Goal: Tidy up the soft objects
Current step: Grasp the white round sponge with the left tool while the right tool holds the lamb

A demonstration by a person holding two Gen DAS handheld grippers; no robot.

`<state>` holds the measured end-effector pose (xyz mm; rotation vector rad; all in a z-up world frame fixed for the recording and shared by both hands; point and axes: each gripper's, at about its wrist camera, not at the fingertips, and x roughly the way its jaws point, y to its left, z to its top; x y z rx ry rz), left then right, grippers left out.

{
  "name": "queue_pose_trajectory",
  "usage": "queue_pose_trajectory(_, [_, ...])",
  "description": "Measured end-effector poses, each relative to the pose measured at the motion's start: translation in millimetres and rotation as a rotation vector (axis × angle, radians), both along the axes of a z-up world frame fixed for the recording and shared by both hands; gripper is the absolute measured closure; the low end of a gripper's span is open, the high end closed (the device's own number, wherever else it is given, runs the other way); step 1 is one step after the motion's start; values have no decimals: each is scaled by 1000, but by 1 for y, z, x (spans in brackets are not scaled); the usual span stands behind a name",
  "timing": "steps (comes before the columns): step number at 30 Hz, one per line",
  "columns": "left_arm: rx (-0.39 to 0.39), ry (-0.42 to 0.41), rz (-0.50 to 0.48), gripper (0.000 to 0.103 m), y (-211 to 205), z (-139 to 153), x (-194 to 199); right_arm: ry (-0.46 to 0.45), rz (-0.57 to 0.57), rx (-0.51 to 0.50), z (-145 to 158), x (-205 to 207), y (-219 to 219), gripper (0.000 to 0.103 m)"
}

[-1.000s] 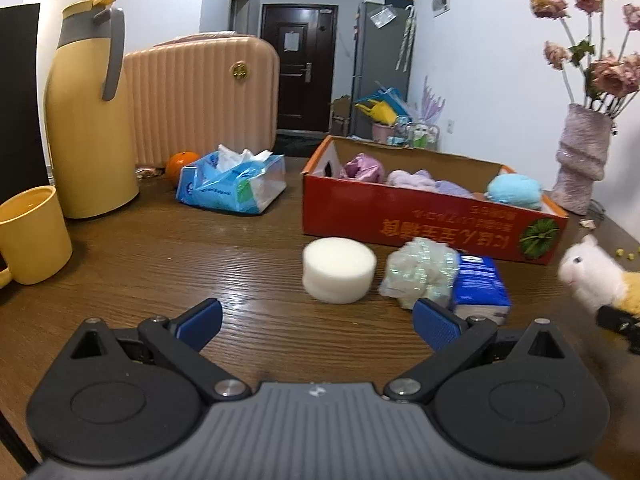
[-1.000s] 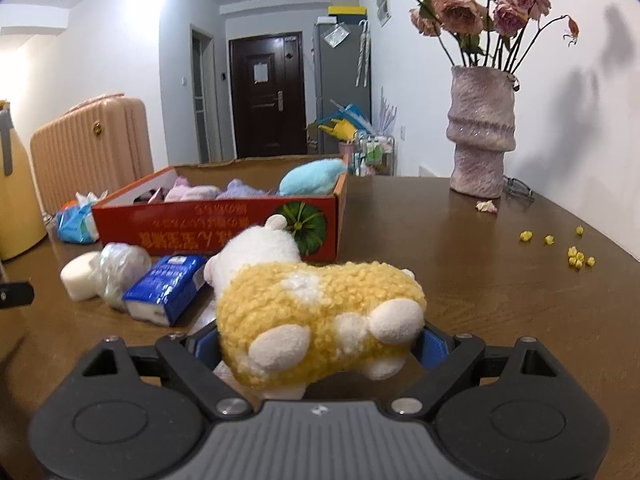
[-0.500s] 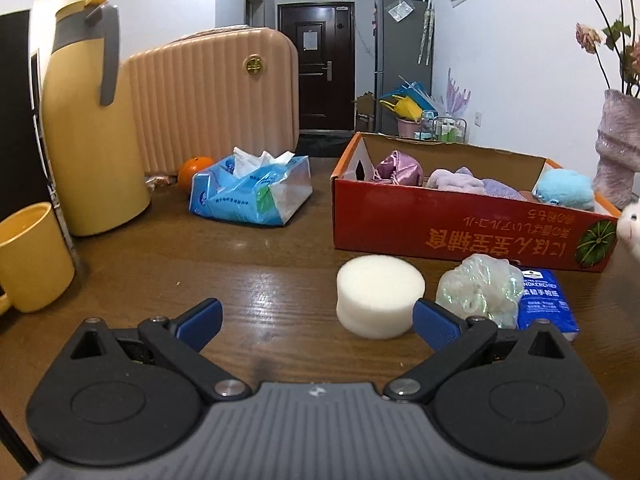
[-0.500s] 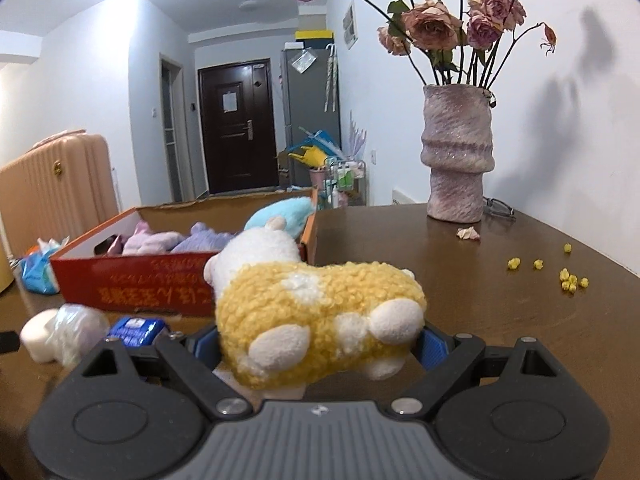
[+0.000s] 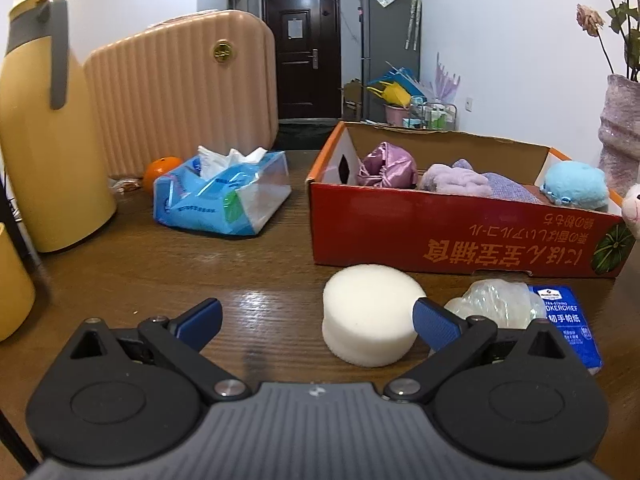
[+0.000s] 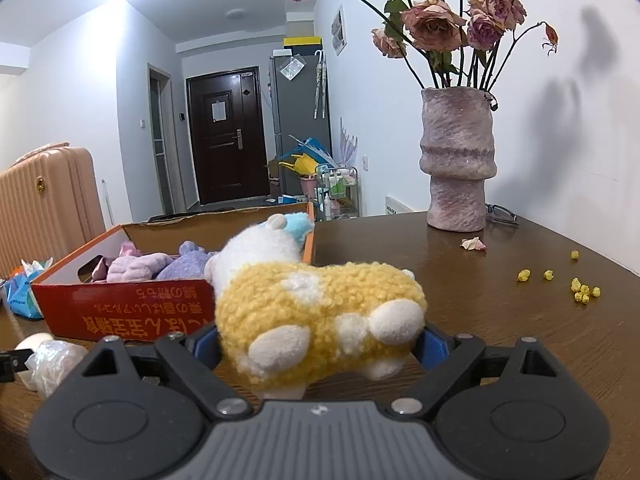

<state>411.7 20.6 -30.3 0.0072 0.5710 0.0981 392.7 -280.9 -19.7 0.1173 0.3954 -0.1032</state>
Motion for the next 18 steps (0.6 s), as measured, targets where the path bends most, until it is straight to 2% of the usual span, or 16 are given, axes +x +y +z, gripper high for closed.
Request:
queue_pose_trajectory(9, [-7, -3, -18, 0, 1, 0, 6, 6, 8, 12, 0, -2, -1, 11])
queue_pose_trajectory(16, [-13, -80, -43, 0, -1, 9, -9, -6, -1, 25, 1, -6, -2, 11])
queue_pose_trajectory(18, [-5, -80, -47, 0, -3, 9, -8, -8, -5, 28, 1, -6, -2, 11])
